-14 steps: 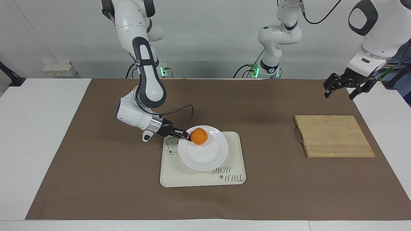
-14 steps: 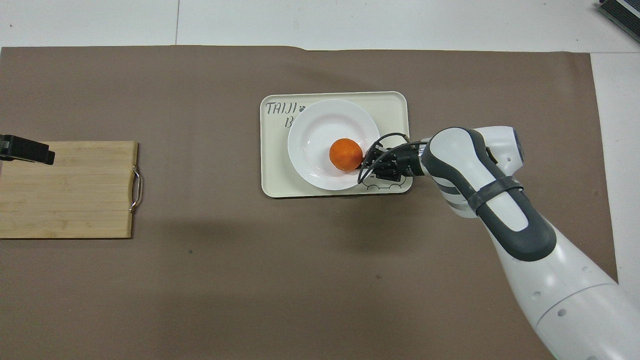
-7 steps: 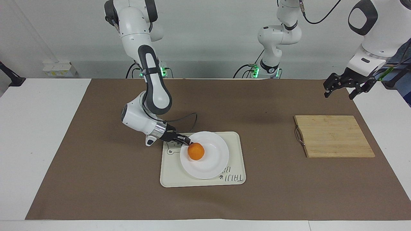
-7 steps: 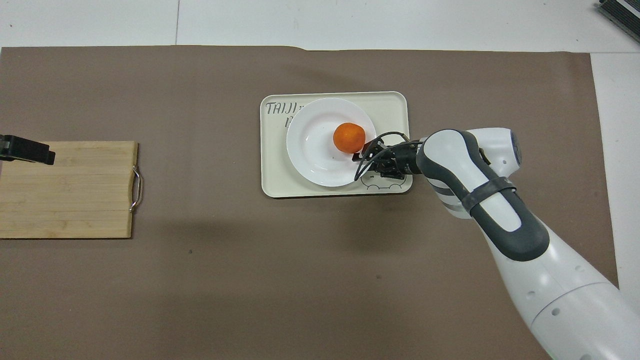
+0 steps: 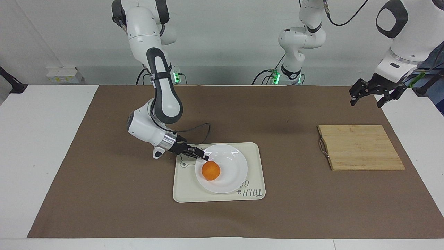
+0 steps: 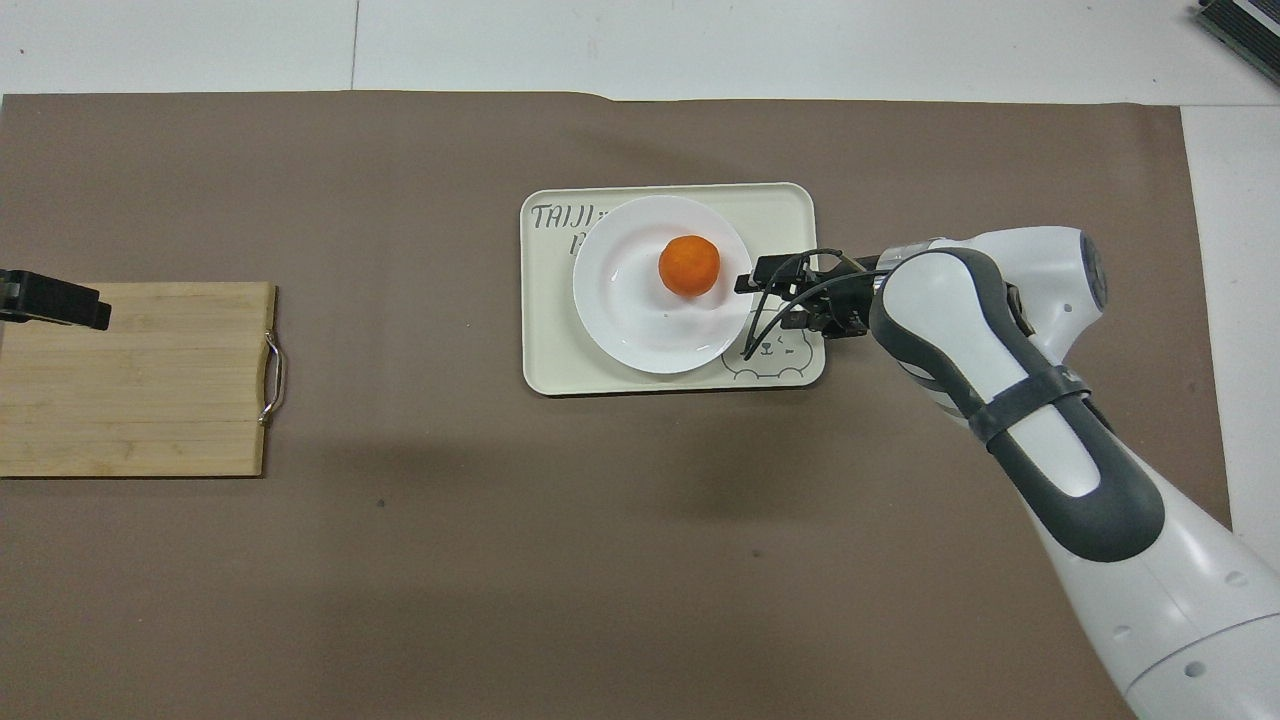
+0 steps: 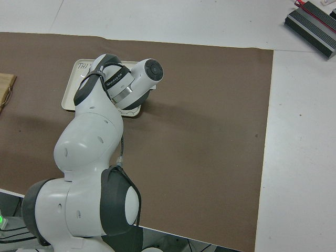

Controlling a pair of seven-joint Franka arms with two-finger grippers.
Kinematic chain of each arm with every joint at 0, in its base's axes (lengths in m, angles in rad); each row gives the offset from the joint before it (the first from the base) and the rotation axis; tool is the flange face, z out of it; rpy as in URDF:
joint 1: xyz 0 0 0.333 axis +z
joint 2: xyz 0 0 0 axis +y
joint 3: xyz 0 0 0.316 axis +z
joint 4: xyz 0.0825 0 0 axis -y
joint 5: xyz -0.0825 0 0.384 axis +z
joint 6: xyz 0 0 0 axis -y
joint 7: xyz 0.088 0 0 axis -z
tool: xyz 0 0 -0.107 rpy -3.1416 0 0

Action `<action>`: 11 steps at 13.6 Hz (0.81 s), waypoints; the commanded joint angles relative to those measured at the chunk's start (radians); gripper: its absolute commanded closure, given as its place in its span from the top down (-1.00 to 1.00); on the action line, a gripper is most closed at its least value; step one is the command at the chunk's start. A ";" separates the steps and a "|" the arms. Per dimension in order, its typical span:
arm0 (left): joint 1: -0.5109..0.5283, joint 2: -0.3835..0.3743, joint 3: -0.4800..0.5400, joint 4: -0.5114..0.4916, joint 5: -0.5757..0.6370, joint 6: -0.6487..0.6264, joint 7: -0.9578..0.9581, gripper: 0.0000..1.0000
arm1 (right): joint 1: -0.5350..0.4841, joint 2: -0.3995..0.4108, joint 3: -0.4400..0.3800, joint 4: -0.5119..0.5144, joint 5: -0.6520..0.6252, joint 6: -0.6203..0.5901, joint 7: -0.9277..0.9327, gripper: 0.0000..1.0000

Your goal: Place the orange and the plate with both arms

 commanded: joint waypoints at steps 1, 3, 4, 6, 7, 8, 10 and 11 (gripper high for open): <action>-0.010 -0.032 0.001 -0.036 0.021 -0.001 -0.013 1.00 | -0.052 -0.096 0.008 -0.063 -0.080 -0.059 0.029 1.00; -0.010 -0.032 0.001 -0.036 0.021 -0.001 -0.013 1.00 | -0.112 -0.134 0.007 -0.049 -0.181 -0.132 0.029 1.00; -0.010 -0.032 0.001 -0.036 0.021 -0.001 -0.013 1.00 | -0.130 -0.157 0.007 -0.040 -0.283 -0.157 0.029 1.00; -0.010 -0.032 0.001 -0.036 0.021 -0.001 -0.013 1.00 | -0.169 -0.216 0.007 -0.040 -0.417 -0.186 0.029 1.00; -0.010 -0.032 0.001 -0.036 0.021 -0.001 -0.013 1.00 | -0.193 -0.226 0.002 -0.023 -0.462 -0.223 0.027 1.00; -0.010 -0.032 0.001 -0.036 0.021 0.001 -0.013 1.00 | -0.222 -0.228 0.001 0.007 -0.532 -0.273 0.018 1.00; -0.010 -0.032 0.001 -0.036 0.021 0.001 -0.013 1.00 | -0.255 -0.251 0.004 0.081 -0.720 -0.381 0.009 1.00; -0.010 -0.032 0.001 -0.036 0.021 -0.001 -0.013 1.00 | -0.256 -0.278 0.004 0.087 -0.800 -0.392 -0.008 1.00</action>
